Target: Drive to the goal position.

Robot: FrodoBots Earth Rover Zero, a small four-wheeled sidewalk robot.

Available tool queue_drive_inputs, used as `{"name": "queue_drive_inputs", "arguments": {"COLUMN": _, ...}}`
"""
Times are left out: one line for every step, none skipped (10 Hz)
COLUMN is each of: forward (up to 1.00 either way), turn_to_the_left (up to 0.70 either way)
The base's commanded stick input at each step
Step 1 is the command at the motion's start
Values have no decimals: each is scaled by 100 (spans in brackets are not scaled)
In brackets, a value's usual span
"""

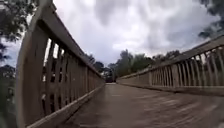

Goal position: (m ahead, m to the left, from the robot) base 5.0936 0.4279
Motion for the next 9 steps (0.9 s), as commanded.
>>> {"name": "queue_drive_inputs", "arguments": {"forward": 85, "turn_to_the_left": 0}}
{"name": "queue_drive_inputs", "arguments": {"forward": 85, "turn_to_the_left": 0}}
{"name": "queue_drive_inputs", "arguments": {"forward": 85, "turn_to_the_left": 0}}
{"name": "queue_drive_inputs", "arguments": {"forward": 85, "turn_to_the_left": 0}}
{"name": "queue_drive_inputs", "arguments": {"forward": 85, "turn_to_the_left": 0}}
{"name": "queue_drive_inputs", "arguments": {"forward": 85, "turn_to_the_left": 0}}
{"name": "queue_drive_inputs", "arguments": {"forward": 85, "turn_to_the_left": 0}}
{"name": "queue_drive_inputs", "arguments": {"forward": 85, "turn_to_the_left": 0}}
{"name": "queue_drive_inputs", "arguments": {"forward": 85, "turn_to_the_left": 0}}
